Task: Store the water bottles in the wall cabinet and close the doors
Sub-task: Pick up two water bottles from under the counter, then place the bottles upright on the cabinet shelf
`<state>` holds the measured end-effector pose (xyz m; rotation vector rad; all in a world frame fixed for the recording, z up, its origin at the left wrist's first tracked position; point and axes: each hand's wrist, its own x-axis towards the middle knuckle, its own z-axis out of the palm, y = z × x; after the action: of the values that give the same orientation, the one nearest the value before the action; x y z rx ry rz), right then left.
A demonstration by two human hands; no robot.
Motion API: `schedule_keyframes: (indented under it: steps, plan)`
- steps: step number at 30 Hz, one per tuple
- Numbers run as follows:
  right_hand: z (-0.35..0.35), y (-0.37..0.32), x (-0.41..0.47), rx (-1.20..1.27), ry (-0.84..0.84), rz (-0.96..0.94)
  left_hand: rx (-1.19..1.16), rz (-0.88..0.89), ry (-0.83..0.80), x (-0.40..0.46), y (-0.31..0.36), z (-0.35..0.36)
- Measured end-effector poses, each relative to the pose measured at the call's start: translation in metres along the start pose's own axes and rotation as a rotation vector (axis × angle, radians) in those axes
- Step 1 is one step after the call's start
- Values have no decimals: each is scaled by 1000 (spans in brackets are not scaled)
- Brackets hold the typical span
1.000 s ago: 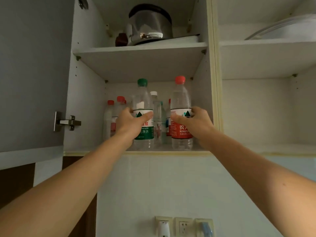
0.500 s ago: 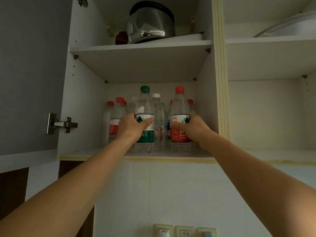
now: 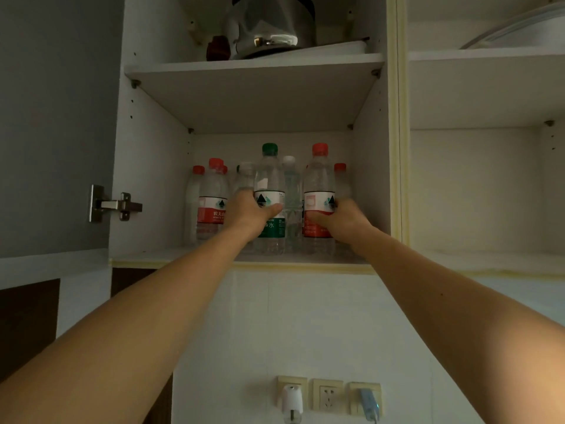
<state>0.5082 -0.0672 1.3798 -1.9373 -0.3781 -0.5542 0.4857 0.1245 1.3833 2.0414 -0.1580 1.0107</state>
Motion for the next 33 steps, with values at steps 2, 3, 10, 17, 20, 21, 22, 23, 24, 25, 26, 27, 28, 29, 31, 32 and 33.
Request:
schedule_keyframes:
  steps: [2, 3, 10, 17, 20, 21, 22, 23, 24, 25, 26, 27, 28, 29, 31, 32, 33]
  plan:
    - [1, 4, -12, -43, 22, -10, 56, 10, -10, -10, -3, -6]
    - [1, 5, -21, -77, 53, -28, 75, 12, -2, -18, -6, -9]
    - [-12, -5, -133, -380, 312, -306, -59, 114, 45, -101, -2, -56]
    - [-27, -15, -276, -290, 270, -184, -320, 123, -179, -216, 35, -86]
    - [-36, -12, -334, -261, 201, -54, -373, 79, -279, -263, 48, -80]
    - [-41, -8, -352, -241, 174, -19, -393, 52, -315, -279, 51, -74]
    - [-46, -1, -369, -226, 152, 16, -410, 17, -353, -294, 53, -68]
    - [-51, 8, -386, -218, 137, 50, -425, -17, -392, -310, 54, -61]
    - [-57, 17, -403, -206, 127, 83, -445, -43, -433, -327, 54, -53]
    - [-63, 27, -421, -186, 117, 113, -474, -60, -473, -344, 53, -45]
    - [-69, 38, -438, -161, 109, 141, -501, -77, -511, -362, 50, -37]
    - [-74, 50, -455, -137, 98, 169, -511, -94, -546, -381, 46, -28]
    - [-79, 64, -473, -114, 81, 197, -506, -109, -583, -401, 41, -19]
    - [-84, 79, -491, -92, 62, 223, -496, -123, -626, -423, 34, -9]
    - [-90, 114, -526, -54, 27, 266, -480, -163, -704, -470, 19, 12]
    - [-93, 133, -543, -42, 9, 292, -469, -193, -729, -495, 10, 24]
    - [-95, 153, -560, -31, -11, 325, -451, -224, -745, -520, 1, 36]
